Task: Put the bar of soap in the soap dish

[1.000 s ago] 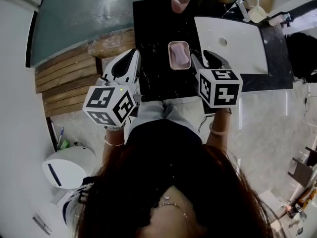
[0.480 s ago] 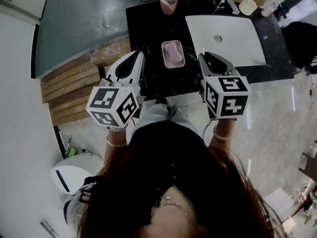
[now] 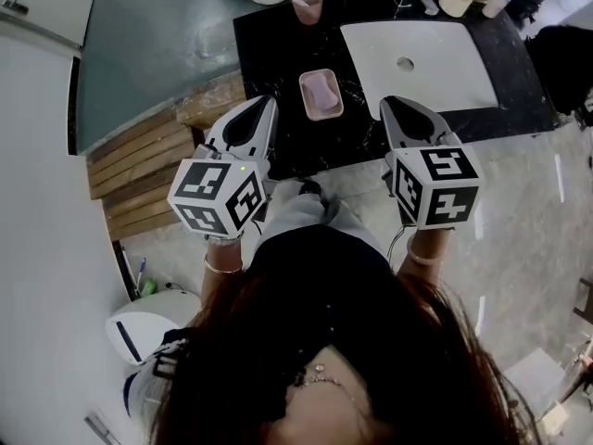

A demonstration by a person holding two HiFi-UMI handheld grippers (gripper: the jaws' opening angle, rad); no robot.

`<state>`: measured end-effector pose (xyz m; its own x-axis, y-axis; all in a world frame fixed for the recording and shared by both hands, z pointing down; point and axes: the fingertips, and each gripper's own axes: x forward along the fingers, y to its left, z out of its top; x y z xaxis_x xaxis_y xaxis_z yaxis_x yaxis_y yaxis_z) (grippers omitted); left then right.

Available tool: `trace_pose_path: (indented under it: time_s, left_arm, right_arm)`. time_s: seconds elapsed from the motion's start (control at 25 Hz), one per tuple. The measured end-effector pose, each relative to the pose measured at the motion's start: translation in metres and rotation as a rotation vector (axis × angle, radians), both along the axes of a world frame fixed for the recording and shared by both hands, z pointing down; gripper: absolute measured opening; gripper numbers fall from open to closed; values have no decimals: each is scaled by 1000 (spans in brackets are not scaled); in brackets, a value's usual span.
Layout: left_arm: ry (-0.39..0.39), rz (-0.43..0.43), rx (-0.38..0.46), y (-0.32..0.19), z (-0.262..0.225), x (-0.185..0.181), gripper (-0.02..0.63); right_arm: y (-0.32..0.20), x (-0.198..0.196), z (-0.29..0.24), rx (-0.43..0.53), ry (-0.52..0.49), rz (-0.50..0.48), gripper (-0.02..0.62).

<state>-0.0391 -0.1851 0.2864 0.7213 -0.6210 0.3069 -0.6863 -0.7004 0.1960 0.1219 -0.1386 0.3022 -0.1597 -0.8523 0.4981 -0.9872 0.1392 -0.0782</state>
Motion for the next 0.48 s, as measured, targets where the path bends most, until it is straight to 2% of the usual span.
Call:
trace_pose_path:
  time_s: [0.48]
  left_arm:
    - [-3,20,2,15,1,3,-5]
  right_arm:
    - [11,1,-1,11,1,1,21]
